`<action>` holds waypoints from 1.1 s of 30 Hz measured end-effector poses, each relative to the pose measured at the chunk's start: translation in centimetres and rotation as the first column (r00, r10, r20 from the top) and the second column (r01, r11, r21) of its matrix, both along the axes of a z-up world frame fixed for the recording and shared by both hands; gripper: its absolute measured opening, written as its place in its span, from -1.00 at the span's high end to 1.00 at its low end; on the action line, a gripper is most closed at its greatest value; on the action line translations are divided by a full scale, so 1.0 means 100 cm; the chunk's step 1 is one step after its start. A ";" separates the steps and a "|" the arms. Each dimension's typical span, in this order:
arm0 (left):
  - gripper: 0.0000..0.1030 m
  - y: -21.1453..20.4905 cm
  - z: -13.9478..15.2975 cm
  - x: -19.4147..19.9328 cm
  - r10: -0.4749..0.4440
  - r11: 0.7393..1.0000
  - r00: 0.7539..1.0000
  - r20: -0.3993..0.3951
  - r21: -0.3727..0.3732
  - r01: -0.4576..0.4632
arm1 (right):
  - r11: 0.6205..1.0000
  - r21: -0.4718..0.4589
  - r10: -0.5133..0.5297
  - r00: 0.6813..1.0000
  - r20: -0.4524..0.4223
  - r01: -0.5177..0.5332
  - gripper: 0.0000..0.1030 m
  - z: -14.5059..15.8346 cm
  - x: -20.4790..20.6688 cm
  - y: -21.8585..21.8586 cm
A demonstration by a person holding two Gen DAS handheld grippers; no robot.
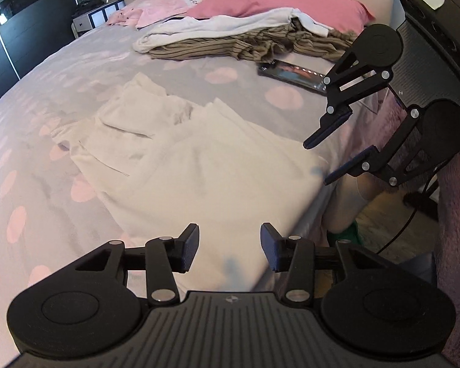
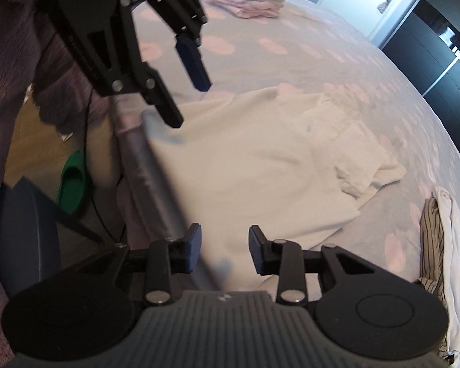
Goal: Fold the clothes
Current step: 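Open both tools and move them back over the shirt, then pinch the white shirt collar edge with both tools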
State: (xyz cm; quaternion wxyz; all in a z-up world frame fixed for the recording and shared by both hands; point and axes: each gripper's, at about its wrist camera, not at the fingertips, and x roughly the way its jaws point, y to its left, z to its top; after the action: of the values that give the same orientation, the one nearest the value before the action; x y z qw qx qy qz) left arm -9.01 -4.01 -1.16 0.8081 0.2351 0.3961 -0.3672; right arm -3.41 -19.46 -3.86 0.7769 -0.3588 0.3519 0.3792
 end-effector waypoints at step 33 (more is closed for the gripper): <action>0.15 0.059 -0.055 0.327 0.498 0.836 0.840 -0.216 -0.137 -0.531 | 0.745 0.221 -0.561 0.771 -0.302 0.629 0.18 -0.031 0.351 -0.057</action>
State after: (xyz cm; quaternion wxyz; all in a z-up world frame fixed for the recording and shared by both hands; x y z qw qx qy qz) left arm 23.66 1.89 -6.67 0.8588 0.0083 0.4754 -0.1909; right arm 31.70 -25.15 -7.01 0.8604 -0.0574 0.4666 0.1965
